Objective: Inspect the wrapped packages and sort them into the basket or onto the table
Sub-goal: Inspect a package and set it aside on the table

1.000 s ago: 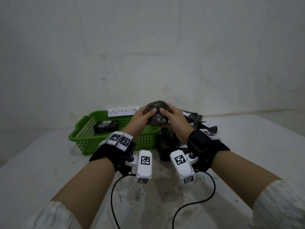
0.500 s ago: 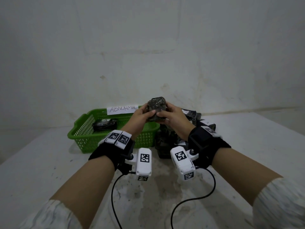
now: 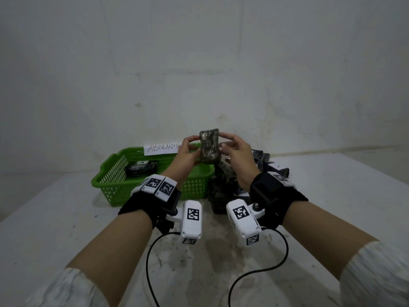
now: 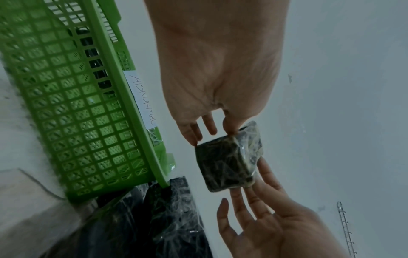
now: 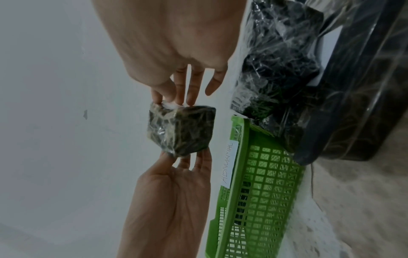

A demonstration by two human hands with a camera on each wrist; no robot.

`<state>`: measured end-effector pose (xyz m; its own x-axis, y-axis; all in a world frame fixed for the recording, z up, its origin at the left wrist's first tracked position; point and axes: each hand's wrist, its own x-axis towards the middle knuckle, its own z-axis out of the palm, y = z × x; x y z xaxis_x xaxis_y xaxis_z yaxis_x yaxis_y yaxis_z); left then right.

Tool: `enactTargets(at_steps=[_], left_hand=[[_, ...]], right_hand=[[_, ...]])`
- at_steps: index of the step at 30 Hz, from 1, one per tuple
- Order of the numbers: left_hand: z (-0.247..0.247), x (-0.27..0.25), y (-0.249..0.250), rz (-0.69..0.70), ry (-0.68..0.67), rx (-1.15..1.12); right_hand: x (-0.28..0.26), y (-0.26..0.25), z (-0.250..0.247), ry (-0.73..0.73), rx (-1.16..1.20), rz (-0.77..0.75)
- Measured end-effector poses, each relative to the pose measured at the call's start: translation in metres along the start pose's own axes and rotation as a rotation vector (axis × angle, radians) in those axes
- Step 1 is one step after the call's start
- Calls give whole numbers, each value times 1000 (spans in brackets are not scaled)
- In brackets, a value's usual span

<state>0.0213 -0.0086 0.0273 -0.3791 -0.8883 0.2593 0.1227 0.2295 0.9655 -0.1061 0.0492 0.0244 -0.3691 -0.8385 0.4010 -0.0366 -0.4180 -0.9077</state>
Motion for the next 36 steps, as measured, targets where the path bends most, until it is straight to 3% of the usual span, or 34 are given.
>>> enactTargets(at_steps=[7,14,19,31,36], left_hand=[[3,-2,1,-70,-5,-157],[2,0,-1,-84,11,-198],[4,1,2,-66,-19,-89],[1,-2,6,-29,-2,-37],[-3,-1,6,-27,52,-109]], right_hand=[[-2,-2,1,-111,-225,-140],[3,0,1,17,-54,129],[-3,-5,3,-204,10,236],[-3,-6,11,-145,79,138],[-3,-5,8,-252,0,130]])
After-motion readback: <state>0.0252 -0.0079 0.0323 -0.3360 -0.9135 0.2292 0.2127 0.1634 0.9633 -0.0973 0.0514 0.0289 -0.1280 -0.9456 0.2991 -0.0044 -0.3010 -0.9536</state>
